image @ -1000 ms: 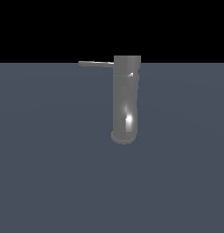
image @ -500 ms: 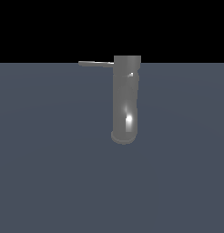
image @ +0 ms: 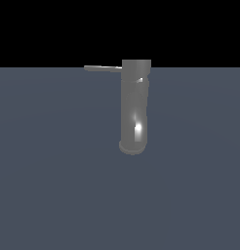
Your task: Turn on the faucet by rotating a designated handle.
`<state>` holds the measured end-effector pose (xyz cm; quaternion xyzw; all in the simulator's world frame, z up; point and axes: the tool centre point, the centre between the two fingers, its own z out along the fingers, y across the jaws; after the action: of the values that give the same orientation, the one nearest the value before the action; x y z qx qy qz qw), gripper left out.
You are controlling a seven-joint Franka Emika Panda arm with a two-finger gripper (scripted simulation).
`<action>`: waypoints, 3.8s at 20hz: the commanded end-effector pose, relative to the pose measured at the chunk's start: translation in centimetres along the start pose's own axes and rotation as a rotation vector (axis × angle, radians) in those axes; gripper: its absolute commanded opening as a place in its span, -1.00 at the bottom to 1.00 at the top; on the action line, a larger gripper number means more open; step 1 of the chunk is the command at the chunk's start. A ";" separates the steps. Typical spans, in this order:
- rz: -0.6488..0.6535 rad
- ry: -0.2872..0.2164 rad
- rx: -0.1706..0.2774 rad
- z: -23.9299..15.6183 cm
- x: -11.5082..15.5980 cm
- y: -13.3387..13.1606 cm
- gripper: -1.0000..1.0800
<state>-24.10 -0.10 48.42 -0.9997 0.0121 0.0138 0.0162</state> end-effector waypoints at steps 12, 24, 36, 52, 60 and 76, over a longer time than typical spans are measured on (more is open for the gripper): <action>0.236 0.002 0.006 1.0 4.7 -0.7 -1.00; 0.521 0.003 0.010 3.0 10.3 -1.8 -1.00; 0.807 0.007 0.010 5.9 15.8 -3.1 -1.00; 1.188 0.018 0.005 11.2 22.5 -5.2 -1.00; 1.378 0.028 0.001 14.4 25.5 -6.3 -1.00; 1.625 0.046 -0.002 19.1 29.0 -7.9 -1.00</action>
<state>4.41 7.67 29.03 -0.6836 0.7299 0.0013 0.0001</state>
